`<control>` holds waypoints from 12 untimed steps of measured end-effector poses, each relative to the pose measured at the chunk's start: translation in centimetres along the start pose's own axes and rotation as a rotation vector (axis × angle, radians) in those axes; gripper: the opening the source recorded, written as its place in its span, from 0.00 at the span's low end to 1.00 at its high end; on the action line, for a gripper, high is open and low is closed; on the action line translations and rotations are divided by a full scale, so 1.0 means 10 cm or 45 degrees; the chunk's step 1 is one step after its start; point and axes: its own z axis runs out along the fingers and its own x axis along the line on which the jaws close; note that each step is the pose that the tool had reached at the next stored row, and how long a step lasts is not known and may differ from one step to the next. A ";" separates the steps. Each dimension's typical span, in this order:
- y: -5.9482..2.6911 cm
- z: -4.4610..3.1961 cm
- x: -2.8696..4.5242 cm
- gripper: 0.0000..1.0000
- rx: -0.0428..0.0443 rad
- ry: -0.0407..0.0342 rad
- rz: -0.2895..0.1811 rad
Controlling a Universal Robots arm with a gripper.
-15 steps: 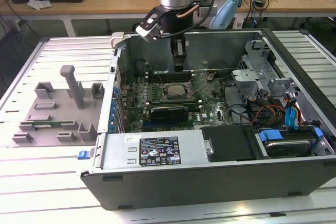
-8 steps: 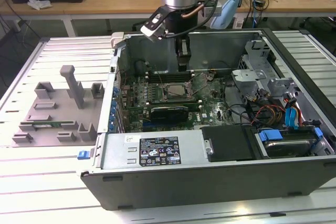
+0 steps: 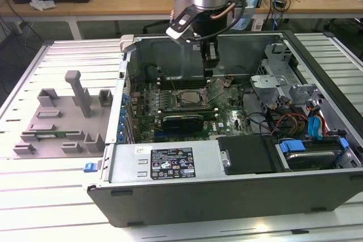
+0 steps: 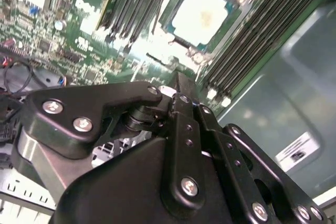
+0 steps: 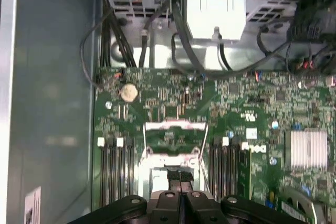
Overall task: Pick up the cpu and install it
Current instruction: 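Close the cpu cover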
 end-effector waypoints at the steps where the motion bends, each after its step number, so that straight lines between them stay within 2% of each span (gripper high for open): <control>1: 0.033 0.005 -0.001 0.11 0.002 0.0001 0.000; 4: 0.141 0.030 -0.004 0.11 0.009 0.0001 0.001; 6: 0.179 0.039 -0.005 0.11 0.011 0.0000 0.002; 12: 0.206 0.043 -0.005 0.11 0.011 0.0003 0.002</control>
